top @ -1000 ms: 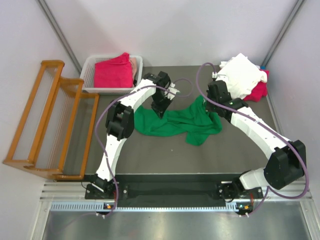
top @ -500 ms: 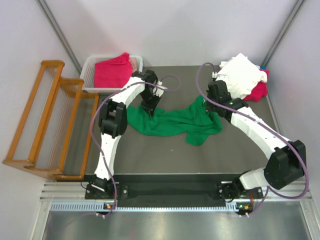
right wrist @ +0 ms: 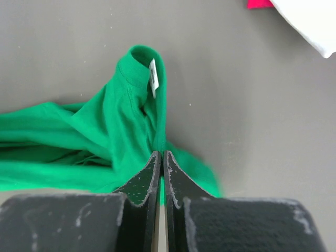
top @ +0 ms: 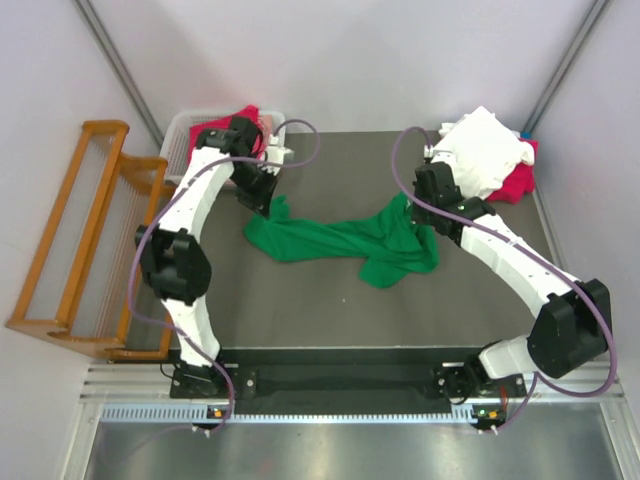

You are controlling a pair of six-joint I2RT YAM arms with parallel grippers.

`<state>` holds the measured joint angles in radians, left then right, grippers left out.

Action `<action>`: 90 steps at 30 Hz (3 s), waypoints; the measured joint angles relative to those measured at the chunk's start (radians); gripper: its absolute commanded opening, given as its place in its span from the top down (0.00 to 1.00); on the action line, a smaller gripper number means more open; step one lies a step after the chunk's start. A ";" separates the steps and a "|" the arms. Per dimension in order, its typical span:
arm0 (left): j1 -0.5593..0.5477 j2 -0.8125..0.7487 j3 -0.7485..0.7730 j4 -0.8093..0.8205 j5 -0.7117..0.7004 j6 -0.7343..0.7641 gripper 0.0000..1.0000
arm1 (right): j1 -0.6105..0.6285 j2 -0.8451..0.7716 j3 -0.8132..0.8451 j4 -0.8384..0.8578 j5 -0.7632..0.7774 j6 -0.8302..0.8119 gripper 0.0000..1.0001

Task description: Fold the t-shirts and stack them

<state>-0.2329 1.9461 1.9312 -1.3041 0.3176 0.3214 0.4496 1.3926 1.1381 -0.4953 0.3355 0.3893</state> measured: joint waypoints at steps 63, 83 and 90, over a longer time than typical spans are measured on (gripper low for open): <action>-0.001 0.178 -0.045 0.151 -0.150 0.031 0.33 | -0.008 0.000 -0.019 0.010 -0.011 0.000 1.00; 0.014 0.188 -0.071 0.212 -0.150 0.005 0.42 | -0.008 0.000 -0.019 0.010 -0.011 0.000 1.00; 0.020 0.226 -0.071 0.227 -0.157 -0.006 1.00 | -0.008 0.000 -0.019 0.010 -0.011 0.000 1.00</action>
<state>-0.2131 2.1723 1.8603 -1.0767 0.1604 0.3153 0.4416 1.3926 1.1191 -0.4858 0.3241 0.3893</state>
